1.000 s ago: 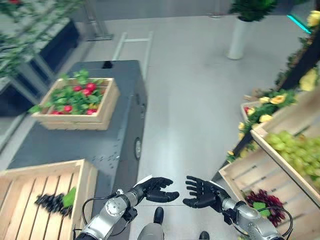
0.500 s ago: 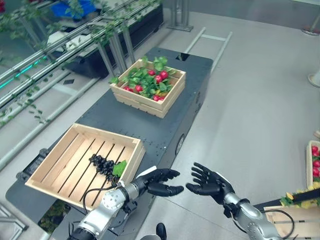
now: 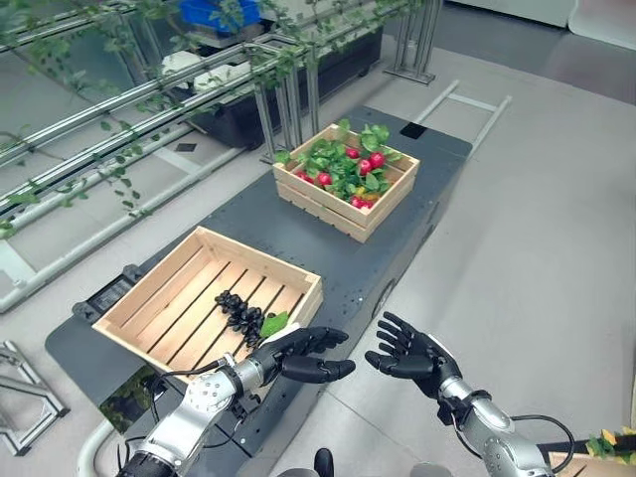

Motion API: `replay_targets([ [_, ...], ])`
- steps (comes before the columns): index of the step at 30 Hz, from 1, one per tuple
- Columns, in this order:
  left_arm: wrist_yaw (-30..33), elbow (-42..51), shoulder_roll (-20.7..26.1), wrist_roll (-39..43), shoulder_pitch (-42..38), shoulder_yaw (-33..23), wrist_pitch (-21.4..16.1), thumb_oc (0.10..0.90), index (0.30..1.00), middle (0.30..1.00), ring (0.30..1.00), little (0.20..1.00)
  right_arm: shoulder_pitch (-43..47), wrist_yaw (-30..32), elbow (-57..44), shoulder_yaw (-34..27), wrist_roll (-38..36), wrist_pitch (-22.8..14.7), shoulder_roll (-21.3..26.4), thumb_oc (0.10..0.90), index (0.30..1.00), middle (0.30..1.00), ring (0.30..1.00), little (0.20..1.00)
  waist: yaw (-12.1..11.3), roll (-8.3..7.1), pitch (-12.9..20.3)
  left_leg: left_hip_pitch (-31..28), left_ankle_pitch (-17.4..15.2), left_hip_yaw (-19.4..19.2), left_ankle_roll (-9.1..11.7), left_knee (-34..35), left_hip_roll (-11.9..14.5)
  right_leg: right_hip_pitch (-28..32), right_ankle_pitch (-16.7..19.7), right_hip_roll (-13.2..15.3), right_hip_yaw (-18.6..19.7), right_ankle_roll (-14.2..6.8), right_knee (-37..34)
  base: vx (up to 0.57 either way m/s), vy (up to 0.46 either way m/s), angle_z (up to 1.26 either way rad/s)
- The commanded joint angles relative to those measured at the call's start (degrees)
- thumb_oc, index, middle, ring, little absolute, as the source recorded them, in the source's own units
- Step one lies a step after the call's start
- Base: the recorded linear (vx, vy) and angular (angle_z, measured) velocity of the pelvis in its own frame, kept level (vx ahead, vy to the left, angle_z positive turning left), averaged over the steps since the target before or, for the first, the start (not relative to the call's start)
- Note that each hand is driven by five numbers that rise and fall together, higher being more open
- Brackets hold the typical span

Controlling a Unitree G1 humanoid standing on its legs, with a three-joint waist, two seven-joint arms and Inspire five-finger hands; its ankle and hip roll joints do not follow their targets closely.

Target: Pick up the fruits from the basket on one side to the basket on the other side

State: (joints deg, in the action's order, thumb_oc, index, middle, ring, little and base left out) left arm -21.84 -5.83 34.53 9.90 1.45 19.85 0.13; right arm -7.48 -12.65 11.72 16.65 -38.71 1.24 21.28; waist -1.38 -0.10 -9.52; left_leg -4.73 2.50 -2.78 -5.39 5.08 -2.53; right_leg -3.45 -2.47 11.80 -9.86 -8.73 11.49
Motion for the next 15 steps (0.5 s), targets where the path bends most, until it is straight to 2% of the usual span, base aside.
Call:
replay_targets([
  [1,1.95,4.34,-1.50,3.17,-3.53,0.26,-6.52,0.800,0.900,0.900,0.900,0.900,4.07,-6.78,-7.49,-1.28,-2.59,-6.20,1.21,0.800,0.900,0.900,0.900,0.900,-0.57,-1.43,2.60,0.37,-4.46,1.82,2.68,-0.30,-1.88,-0.71,10.54,-0.68,3.42,-1.70,-9.90,0.12,-0.164,0.45],
  [3,1.46,4.36,-1.77,3.04,-3.23,0.25,-6.89,0.800,0.900,0.900,0.900,0.900,4.06,-8.00,-7.99,-1.44,-3.04,-6.03,1.93,0.800,0.900,0.900,0.900,0.900,-0.19,-1.85,2.84,0.33,-5.19,3.71,2.53,-0.52,-2.13,-0.81,12.33,-1.05,6.31,-2.25,-13.07,0.13,-0.184,0.71],
  [4,1.49,4.41,-1.79,3.02,-3.19,0.23,-6.87,0.800,0.900,0.900,0.900,0.900,4.03,-8.12,-8.08,-1.44,-3.05,-5.97,1.98,0.800,0.900,0.900,0.900,0.900,-0.12,-1.86,2.86,0.32,-5.28,3.86,2.51,-0.57,-2.14,-0.80,12.48,-1.06,6.46,-2.29,-13.27,0.14,-0.199,0.81],
  [6,1.13,4.93,-1.49,3.11,-2.71,-0.43,-7.13,0.800,0.900,0.900,0.900,0.900,3.58,-8.50,-9.24,-1.92,-3.72,-5.75,2.61,0.800,0.900,0.900,0.900,0.900,0.47,-2.31,2.68,0.40,-6.92,5.57,2.27,-2.63,-2.51,-2.26,13.19,-1.40,9.96,-2.80,-16.17,0.16,-0.218,0.91],
  [9,1.08,5.35,-1.49,3.38,-1.73,-1.80,-7.17,0.800,0.900,0.900,0.900,0.900,2.94,-8.45,-9.97,-2.36,-4.51,-5.66,2.64,0.800,0.900,0.900,0.900,0.900,0.93,-2.68,2.25,0.51,-8.64,6.58,2.16,-5.22,-2.63,-3.13,12.95,-2.10,12.38,-2.85,-16.45,0.18,-0.279,0.59],
  [10,0.96,5.89,-1.07,3.68,-1.07,-2.43,-7.26,0.800,0.900,0.900,0.900,0.900,2.50,-8.50,-10.30,-2.51,-4.60,-5.83,2.57,0.800,0.900,0.900,0.900,0.900,1.37,-3.00,1.76,0.43,-9.43,7.41,2.05,-6.46,-2.75,-3.80,12.87,-3.09,13.70,-2.71,-14.02,0.21,-0.375,0.48],
  [11,0.59,6.95,-0.56,4.49,-0.24,-3.15,-7.26,0.800,0.900,0.900,0.900,0.900,1.91,-8.32,-10.91,-3.10,-5.10,-5.77,2.57,0.800,0.900,0.900,0.900,0.900,1.39,-3.09,1.66,0.73,-9.35,8.01,2.19,-7.60,-2.05,-2.50,9.70,-4.49,13.44,-2.44,-12.07,0.19,-0.351,0.53],
  [14,2.16,8.31,-0.53,5.05,-0.01,-3.12,-7.08,0.800,0.900,0.900,0.900,0.900,1.58,-8.90,-11.85,-3.57,-5.95,-5.70,3.28,0.800,0.900,0.900,0.900,0.900,1.77,-3.36,1.63,0.59,-8.95,8.39,3.12,-8.14,-0.37,-1.45,8.17,-5.67,12.36,-1.68,-10.49,0.18,-0.347,0.69],
  [15,2.64,9.46,-0.41,6.20,-0.25,-2.97,-7.08,0.800,0.900,0.900,0.900,0.900,1.32,-7.81,-13.36,-3.40,-5.74,-5.42,3.71,0.800,0.900,0.900,0.900,0.900,1.93,-3.65,1.99,-0.46,-8.18,7.66,4.07,-6.85,1.86,-0.33,6.79,-6.16,10.29,-0.52,-10.40,0.15,-0.263,0.39],
])
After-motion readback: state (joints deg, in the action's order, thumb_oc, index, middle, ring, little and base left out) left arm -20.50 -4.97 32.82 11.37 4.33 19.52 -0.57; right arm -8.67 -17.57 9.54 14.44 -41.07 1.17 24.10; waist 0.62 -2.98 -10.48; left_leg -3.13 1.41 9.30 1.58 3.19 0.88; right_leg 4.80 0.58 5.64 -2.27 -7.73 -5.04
